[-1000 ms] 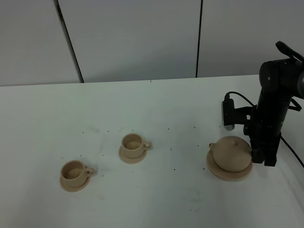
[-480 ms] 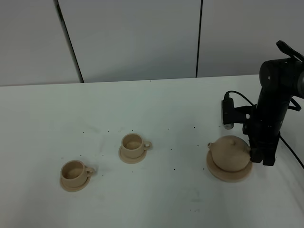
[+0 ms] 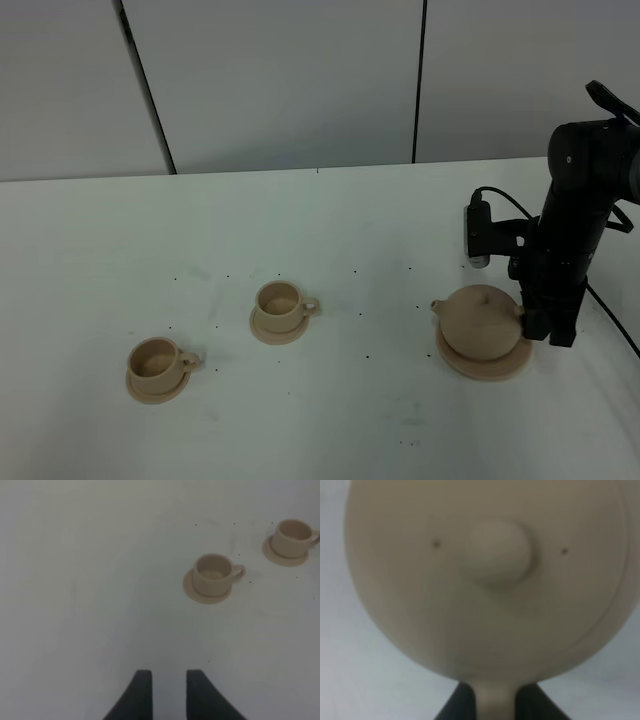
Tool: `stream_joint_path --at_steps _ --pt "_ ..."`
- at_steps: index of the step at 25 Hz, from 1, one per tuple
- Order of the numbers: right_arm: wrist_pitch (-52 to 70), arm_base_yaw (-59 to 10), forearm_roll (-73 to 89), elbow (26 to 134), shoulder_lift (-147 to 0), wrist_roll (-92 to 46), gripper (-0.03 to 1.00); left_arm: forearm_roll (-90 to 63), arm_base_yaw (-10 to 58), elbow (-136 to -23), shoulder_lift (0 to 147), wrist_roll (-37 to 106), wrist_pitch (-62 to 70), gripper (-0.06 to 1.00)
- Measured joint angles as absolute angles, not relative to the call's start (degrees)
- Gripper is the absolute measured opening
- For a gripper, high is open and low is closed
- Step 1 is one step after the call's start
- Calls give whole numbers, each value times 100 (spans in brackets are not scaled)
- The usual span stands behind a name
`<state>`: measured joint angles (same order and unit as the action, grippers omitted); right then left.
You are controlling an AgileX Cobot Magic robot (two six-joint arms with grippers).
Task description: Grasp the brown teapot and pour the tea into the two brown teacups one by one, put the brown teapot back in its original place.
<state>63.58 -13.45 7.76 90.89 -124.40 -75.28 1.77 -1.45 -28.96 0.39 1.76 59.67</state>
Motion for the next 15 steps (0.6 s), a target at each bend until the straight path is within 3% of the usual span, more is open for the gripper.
stream_joint_path --at_steps 15 --pt "6339 -1249 977 9089 -12284 -7596 9 177 -145 -2896 39 176 5967 24"
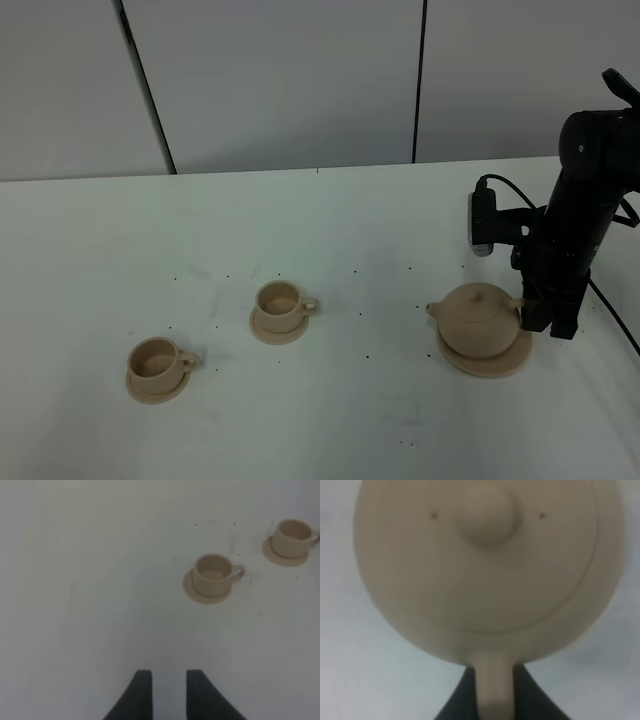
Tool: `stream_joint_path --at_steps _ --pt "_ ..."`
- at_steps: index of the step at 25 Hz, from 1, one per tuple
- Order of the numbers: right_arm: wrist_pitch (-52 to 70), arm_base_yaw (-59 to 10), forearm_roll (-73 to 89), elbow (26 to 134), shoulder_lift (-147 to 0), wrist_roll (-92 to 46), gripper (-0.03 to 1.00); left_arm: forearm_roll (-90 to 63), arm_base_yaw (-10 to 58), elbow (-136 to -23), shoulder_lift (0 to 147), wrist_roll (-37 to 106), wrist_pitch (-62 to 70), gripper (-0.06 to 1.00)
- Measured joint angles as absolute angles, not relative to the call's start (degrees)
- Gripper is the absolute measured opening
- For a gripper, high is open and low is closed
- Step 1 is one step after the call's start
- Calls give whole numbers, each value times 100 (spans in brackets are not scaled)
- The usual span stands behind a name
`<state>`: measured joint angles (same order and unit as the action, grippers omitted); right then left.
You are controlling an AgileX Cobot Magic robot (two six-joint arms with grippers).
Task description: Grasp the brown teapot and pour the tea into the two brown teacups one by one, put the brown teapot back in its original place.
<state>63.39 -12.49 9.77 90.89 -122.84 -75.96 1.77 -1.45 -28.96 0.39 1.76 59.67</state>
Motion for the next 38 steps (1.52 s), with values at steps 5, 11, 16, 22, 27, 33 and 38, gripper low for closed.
stream_joint_path --at_steps 5,11,16,22,27,33,38 --pt "6358 -1225 1002 9089 -12284 -7603 9 177 -145 -2896 39 176 5967 24" --pt "6447 -1146 1035 9089 -12284 -7591 9 177 -145 -2896 39 176 5967 24" --pt "6497 -1139 999 9089 -12312 -7507 9 177 -145 -2896 39 176 5967 24" --pt "6503 -1135 979 9089 -12350 -7496 17 177 -145 -2896 39 176 5967 24" --pt "6513 -1129 972 9089 -12350 -7496 34 177 -145 -2896 39 176 5967 24" --pt "6516 -1134 888 9089 -12350 -7492 40 177 -145 -2896 39 176 5967 24" --pt "6483 -1301 536 9089 -12350 -7492 38 177 -145 -2896 39 176 5967 24"
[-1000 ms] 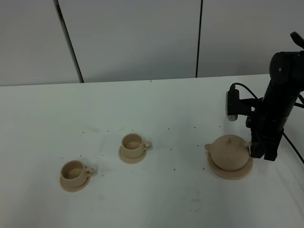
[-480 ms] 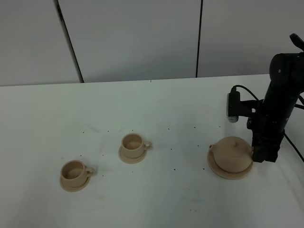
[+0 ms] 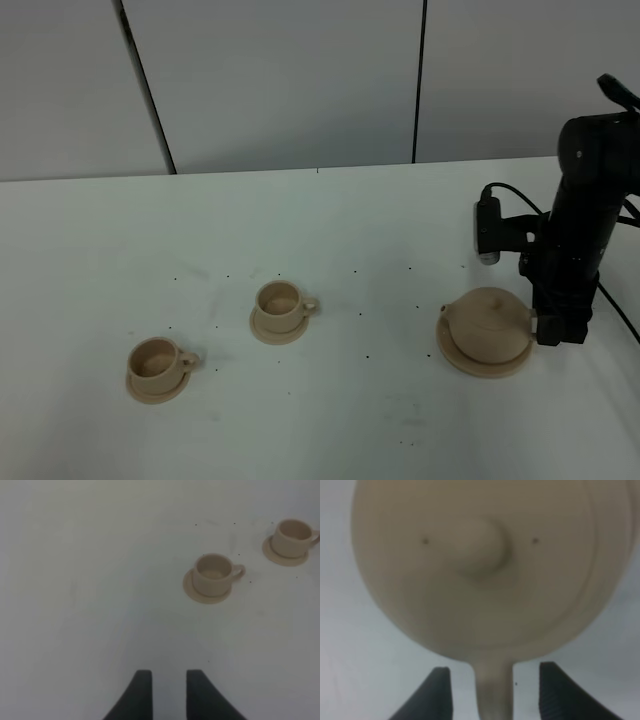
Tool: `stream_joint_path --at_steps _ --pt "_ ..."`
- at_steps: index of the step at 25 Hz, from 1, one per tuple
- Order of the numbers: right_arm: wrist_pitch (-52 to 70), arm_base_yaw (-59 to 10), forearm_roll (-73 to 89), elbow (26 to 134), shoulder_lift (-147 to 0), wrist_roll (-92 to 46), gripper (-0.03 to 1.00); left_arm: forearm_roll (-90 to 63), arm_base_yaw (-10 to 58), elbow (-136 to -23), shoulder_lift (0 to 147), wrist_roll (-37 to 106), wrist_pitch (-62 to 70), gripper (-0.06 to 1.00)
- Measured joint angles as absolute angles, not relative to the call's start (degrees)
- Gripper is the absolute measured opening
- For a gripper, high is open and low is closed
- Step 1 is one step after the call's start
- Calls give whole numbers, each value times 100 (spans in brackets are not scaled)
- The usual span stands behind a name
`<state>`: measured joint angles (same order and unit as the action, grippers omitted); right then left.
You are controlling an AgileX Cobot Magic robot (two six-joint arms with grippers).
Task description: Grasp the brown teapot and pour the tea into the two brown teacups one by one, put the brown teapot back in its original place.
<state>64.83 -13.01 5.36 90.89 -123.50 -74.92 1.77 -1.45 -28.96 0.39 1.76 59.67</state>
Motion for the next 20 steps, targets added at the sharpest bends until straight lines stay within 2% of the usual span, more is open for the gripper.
stream_joint_path --at_steps 20 --pt "6216 -1715 -329 9089 -12350 -7348 36 177 -145 -2896 39 176 5967 24"
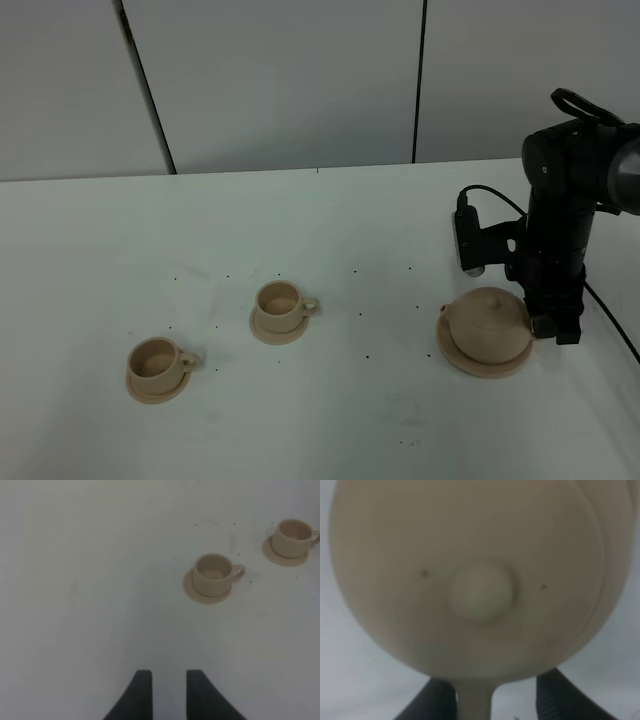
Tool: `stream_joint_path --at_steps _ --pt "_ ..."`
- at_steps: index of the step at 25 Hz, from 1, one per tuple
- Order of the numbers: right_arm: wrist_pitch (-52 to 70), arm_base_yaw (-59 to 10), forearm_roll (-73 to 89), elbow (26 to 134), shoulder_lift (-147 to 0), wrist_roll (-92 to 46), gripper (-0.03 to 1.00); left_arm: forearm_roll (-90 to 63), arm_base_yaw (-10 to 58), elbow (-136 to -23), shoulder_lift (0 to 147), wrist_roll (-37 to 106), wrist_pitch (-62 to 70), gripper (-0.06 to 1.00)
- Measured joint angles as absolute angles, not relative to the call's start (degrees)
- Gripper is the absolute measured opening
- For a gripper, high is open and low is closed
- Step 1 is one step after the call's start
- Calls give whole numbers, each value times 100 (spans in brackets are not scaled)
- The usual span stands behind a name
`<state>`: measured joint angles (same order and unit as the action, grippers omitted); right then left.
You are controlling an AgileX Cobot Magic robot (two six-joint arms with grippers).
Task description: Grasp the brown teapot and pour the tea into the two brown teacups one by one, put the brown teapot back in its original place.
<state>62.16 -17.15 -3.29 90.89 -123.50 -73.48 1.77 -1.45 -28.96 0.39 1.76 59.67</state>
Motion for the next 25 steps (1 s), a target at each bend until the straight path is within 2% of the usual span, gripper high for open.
stream_joint_path --at_steps 11,25 --pt "6206 -1906 -633 9089 -12350 -7336 28 177 -145 -2896 39 176 5967 24" --pt "6206 -2051 -920 9089 -12350 -7200 11 177 -145 -2896 39 176 5967 24"
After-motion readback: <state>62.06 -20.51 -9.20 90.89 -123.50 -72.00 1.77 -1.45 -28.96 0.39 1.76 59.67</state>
